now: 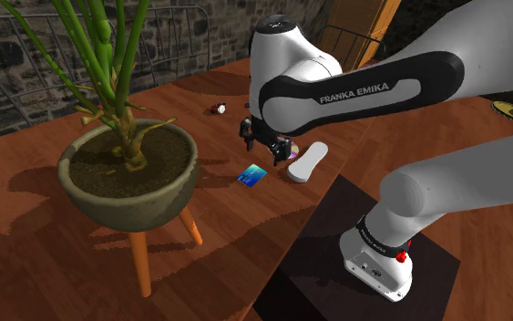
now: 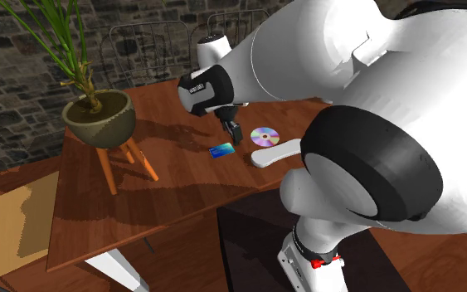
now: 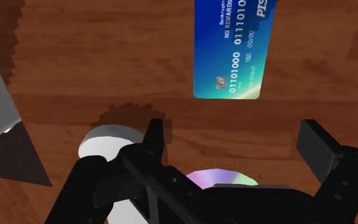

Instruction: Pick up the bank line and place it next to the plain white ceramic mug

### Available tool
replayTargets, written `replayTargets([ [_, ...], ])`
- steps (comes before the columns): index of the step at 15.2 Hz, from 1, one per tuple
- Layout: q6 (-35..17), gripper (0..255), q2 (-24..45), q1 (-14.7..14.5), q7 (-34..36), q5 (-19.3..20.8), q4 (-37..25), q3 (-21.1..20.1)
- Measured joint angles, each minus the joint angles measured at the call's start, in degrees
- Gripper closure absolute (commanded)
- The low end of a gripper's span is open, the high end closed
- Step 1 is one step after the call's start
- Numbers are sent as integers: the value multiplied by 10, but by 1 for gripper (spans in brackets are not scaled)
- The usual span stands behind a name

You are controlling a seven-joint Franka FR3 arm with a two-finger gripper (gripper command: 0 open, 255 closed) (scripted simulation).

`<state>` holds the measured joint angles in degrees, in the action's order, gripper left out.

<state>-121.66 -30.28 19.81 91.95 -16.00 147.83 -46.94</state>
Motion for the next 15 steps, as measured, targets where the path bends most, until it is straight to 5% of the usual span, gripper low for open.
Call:
replayTargets([
  [13, -75, 0, 48, 25, 26, 7, 29, -38],
  [14, -75, 255, 48, 25, 26, 7, 29, -38],
  [15, -75, 255, 47, 25, 26, 7, 29, -37],
])
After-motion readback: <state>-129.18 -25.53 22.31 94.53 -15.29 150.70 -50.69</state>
